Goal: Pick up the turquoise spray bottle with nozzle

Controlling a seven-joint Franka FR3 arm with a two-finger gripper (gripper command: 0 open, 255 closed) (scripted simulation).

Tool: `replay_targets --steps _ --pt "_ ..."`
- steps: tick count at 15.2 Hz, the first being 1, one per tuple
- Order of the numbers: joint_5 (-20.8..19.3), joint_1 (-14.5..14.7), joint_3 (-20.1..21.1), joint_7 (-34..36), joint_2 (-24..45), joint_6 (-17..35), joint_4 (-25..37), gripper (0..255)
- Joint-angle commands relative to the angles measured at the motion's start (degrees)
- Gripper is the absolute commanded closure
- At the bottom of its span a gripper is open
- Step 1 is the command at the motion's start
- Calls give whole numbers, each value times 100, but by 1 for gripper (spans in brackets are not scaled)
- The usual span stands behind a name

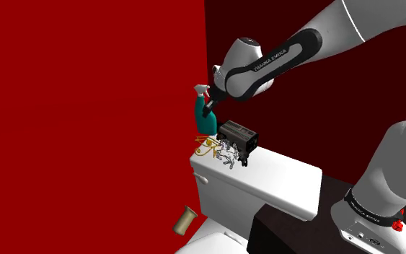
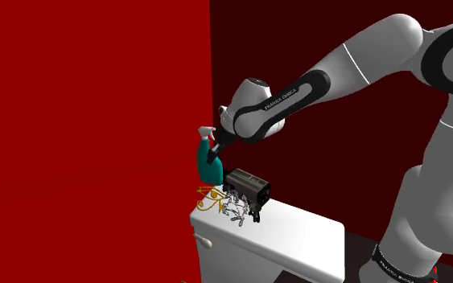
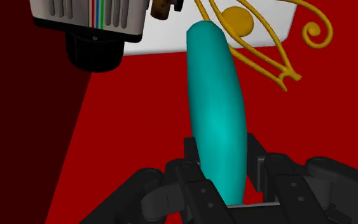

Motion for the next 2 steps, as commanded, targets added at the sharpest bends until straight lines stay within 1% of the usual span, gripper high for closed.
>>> replay_targets --steps 1,2 --pt "-17 -9 -9 7 -50 -97 45 255" --pt "-16 -9 -9 7 -49 -97 46 255"
